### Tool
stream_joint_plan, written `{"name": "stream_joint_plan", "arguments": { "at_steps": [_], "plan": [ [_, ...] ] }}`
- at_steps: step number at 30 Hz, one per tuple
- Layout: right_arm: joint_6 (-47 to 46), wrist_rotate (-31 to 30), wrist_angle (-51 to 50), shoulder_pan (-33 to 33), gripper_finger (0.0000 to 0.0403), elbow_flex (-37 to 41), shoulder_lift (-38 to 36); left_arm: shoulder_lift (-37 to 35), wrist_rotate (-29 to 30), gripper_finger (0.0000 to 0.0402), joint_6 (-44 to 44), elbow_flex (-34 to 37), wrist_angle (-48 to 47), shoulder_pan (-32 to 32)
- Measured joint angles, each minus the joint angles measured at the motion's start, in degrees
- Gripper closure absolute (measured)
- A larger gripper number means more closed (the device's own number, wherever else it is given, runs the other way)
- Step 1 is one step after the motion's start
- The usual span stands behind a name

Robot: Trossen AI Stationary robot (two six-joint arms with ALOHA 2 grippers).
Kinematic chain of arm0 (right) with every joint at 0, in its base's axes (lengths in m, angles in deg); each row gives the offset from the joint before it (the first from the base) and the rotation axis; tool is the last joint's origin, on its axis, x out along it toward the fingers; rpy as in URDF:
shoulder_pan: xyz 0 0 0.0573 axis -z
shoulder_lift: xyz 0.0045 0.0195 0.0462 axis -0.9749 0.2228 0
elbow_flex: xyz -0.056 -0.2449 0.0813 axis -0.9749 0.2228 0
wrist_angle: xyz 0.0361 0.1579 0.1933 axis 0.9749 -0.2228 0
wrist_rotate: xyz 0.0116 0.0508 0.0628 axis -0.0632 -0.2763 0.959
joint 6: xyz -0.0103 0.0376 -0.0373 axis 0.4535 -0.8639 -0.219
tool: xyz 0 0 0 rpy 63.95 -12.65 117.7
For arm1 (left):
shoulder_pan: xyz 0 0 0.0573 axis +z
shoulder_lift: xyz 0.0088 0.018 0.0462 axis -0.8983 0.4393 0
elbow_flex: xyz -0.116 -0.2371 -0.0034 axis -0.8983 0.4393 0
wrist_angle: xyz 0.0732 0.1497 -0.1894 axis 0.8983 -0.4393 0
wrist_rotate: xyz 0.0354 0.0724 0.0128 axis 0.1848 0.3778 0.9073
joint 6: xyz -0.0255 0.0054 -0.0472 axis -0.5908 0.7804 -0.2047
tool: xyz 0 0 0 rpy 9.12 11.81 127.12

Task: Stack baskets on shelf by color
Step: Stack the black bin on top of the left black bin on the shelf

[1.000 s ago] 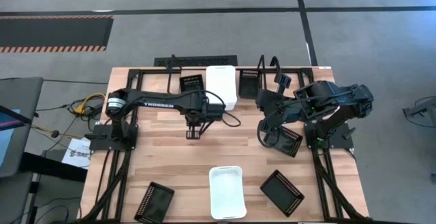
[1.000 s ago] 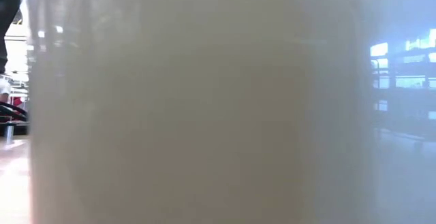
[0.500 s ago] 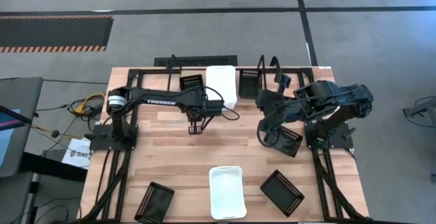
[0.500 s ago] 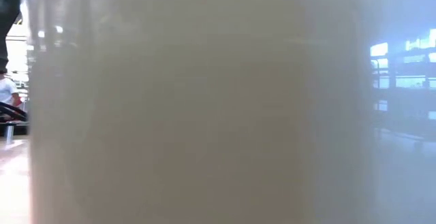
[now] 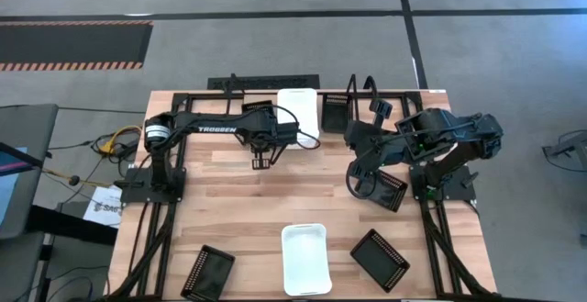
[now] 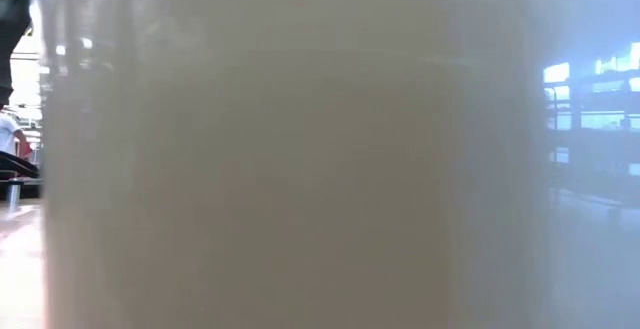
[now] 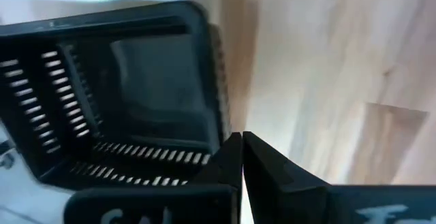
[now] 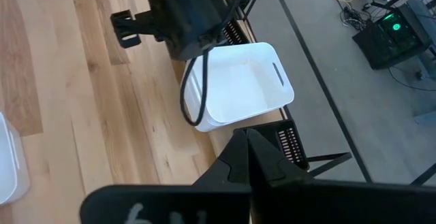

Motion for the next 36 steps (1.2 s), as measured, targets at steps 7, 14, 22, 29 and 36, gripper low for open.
{"name": "stream_joint_plan", "arguments": {
  "at_steps": [7,14,22,29,36],
  "plan": [
    [0.0,0.0,0.0,0.0,0.0401,0.0,0.0,0.0,-2.9,0.0401,-2.4,0.0,-2.4,-0.4],
    [-0.1,0.0,0.0,0.6,0.0401,0.0,0.0,-1.3,-5.0,0.0401,-2.1,0.0,-2.0,-3.1],
    [-0.1,0.0,0.0,2.4,0.0401,0.0,0.0,-1.4,2.8,0.0401,1.5,0.0,-0.8,-2.5],
    [-0.3,0.0,0.0,1.8,0.0401,0.0,0.0,-1.4,3.9,0.0401,2.6,0.0,-0.8,-0.1],
    [-0.4,0.0,0.0,1.3,0.0401,0.0,0.0,-1.8,3.7,0.0401,1.2,0.0,-0.9,0.6]
  ]
}}
